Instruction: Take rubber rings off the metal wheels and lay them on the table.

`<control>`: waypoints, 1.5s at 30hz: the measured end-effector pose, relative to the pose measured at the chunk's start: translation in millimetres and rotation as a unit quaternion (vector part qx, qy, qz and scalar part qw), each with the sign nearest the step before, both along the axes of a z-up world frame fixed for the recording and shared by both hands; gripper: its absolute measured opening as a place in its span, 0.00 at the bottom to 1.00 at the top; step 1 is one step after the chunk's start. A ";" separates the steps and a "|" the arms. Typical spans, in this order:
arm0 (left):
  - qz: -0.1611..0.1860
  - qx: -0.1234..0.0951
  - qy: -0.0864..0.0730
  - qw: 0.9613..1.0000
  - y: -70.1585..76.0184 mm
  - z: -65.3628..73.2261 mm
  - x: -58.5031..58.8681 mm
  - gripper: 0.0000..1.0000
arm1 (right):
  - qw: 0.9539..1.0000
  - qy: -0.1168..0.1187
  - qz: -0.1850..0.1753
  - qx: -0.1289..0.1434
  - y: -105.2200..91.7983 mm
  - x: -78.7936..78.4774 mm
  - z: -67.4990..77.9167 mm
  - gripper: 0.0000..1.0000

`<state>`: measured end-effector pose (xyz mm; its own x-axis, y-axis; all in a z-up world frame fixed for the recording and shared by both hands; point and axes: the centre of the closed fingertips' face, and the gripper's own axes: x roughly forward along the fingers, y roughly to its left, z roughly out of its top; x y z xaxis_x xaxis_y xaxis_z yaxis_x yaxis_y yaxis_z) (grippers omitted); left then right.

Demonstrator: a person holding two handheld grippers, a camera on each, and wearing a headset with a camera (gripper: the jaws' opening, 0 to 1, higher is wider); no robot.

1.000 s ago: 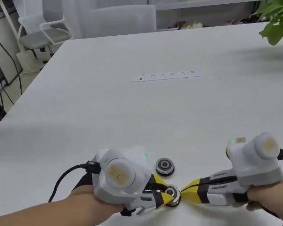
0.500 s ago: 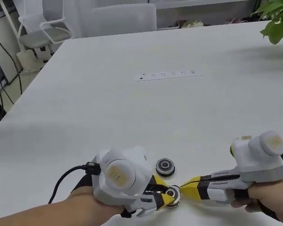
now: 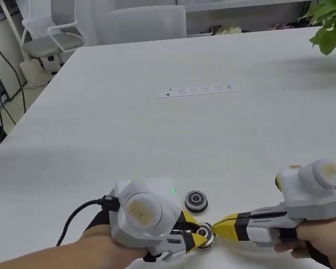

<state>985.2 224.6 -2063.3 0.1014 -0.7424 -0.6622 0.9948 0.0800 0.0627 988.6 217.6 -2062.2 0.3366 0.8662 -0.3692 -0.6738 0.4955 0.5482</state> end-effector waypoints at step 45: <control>-0.023 0.005 0.013 1.000 8.3 6.2 -8.1 0.15 | 0.999 -0.035 0.022 -0.008 1.4 -2.3 11.6 0.00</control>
